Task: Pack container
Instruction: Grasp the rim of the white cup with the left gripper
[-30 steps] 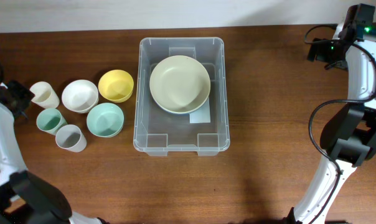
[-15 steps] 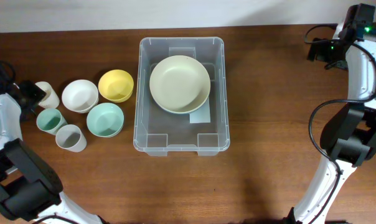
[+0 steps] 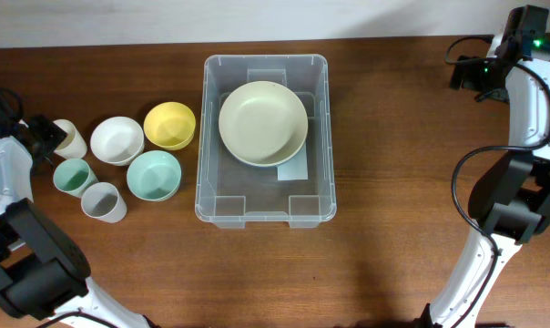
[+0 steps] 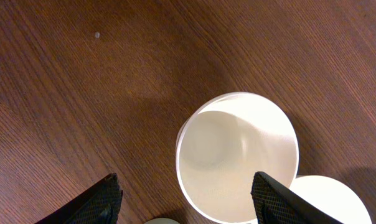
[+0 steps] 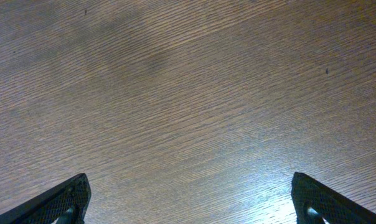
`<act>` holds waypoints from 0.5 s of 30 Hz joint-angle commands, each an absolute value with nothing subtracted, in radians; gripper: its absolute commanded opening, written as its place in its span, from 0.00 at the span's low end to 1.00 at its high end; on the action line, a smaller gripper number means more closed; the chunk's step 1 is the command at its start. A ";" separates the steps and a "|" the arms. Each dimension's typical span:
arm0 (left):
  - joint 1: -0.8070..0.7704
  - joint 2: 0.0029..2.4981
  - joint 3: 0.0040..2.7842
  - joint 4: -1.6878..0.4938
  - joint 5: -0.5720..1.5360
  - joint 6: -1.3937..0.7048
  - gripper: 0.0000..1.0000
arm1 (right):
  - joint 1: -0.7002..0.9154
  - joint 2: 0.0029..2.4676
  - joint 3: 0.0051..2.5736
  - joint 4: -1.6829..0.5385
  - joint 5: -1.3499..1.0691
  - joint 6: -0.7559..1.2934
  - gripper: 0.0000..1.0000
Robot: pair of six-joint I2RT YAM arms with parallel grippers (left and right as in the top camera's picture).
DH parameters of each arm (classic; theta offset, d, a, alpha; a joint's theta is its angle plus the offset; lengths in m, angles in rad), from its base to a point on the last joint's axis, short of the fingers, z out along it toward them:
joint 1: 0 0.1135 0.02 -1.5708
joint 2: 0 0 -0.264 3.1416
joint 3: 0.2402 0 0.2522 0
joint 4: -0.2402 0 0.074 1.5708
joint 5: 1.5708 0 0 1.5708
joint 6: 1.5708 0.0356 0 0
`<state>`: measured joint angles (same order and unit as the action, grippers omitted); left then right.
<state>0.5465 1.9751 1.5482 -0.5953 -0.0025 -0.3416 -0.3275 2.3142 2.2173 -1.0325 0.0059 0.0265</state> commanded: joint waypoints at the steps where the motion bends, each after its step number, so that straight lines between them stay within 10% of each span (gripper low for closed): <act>1: 0.551 1.984 1.551 -0.591 0.012 -0.343 0.69 | -0.327 2.297 2.210 -1.032 0.004 0.039 0.99; 15: 0.551 2.068 1.551 -0.575 0.011 -0.344 0.69 | -0.327 2.297 2.210 -1.032 0.004 0.039 0.99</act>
<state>0.5465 2.0384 1.5482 -0.5777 0.0002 -0.3416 -0.3275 2.3142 2.2173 -1.0325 0.0059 0.0269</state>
